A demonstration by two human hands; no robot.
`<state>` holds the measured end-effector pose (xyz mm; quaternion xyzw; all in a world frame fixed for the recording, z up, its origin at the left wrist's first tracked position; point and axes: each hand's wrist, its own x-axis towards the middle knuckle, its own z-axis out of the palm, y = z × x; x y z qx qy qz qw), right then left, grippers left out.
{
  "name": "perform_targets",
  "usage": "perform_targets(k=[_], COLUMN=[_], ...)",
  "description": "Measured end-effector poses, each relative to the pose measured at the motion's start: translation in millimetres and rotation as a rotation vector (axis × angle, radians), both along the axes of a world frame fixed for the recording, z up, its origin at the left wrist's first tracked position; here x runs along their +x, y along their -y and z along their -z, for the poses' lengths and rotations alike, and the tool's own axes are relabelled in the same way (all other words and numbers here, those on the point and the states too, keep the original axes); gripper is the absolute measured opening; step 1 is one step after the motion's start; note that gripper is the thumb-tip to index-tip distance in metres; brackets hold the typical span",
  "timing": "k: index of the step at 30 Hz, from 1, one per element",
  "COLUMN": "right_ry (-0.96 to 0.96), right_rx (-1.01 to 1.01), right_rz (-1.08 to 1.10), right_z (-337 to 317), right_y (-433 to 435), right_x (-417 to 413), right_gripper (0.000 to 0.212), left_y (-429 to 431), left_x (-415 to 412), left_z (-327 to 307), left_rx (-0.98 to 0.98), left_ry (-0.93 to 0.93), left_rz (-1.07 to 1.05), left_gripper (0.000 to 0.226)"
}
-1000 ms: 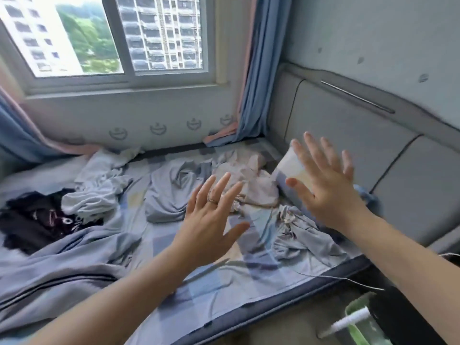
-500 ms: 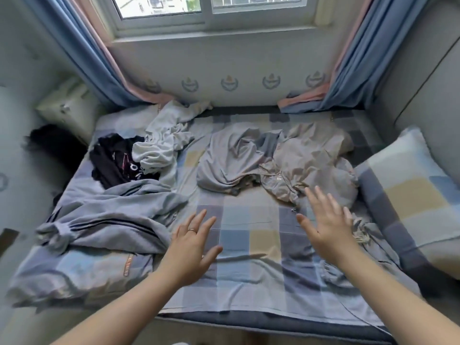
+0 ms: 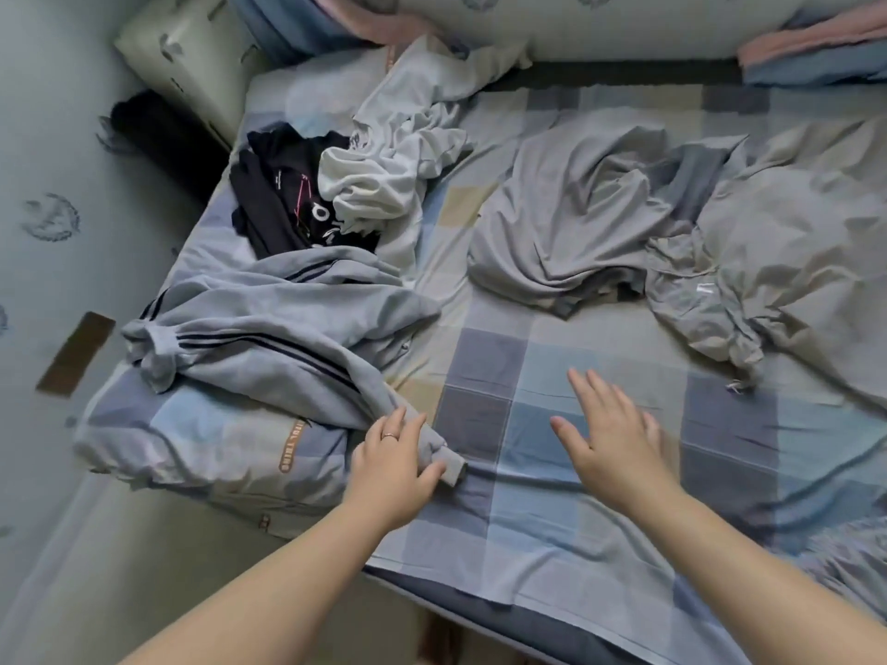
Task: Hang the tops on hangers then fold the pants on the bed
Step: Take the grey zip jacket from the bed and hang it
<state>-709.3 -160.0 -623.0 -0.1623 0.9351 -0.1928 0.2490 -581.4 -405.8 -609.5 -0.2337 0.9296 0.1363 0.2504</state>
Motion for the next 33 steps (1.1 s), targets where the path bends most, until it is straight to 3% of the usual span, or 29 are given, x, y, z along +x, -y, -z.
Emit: perform_targets(k=[5,9,12,15,17,19,22,26,28,31,33], right_ry=[0.091,0.181,0.234,0.164,0.129,0.17,0.274,0.323,0.34,0.512,0.596], right_rx=[0.065,0.045,-0.046,-0.227,-0.343,-0.405,-0.347,-0.203,-0.127,-0.385,-0.591], right_rz=[-0.149,-0.291,-0.314,-0.211,-0.104,-0.009,0.034,0.22,0.342,0.651,0.789], right_z=[109.2,186.6,229.4,256.1,267.9,274.1,280.6,287.9,289.3,287.0,284.5], right_y=[94.8,175.7,234.5,292.9,334.6,373.6,413.9,438.3,446.7,455.9,456.9], right_x=[6.7,13.0,17.9,10.4,-9.8,-34.6,-59.4,-65.1,-61.4,-55.8,-56.0], right_gripper=[0.069,0.084,0.093,0.085,0.081,0.084,0.092,0.098,0.112,0.129,0.122], left_y=[80.6,151.0,196.5,246.1,280.4,306.9,324.2,332.5,341.9,353.8,353.5], left_x=[4.5,-12.0,-28.3,-49.3,-62.2,-66.8,-59.6,-36.7,-19.0,11.6,30.5], left_z=[107.3,175.6,214.0,235.4,240.5,246.1,253.1,248.8,241.2,231.1,226.8], left_rx=[-0.137,-0.26,-0.391,-0.54,-0.548,-0.477,-0.386,-0.26,-0.175,-0.039,0.003], left_ry=[0.123,0.116,0.037,-0.034,0.01,0.05,0.004,-0.113,-0.129,-0.092,-0.019], left_rz=[0.092,0.167,0.209,0.21,0.161,0.135,0.131,0.133,0.139,0.159,0.188], left_gripper=[0.081,0.087,0.103,0.117,0.098,0.057,0.027,0.015,0.016,0.015,0.017])
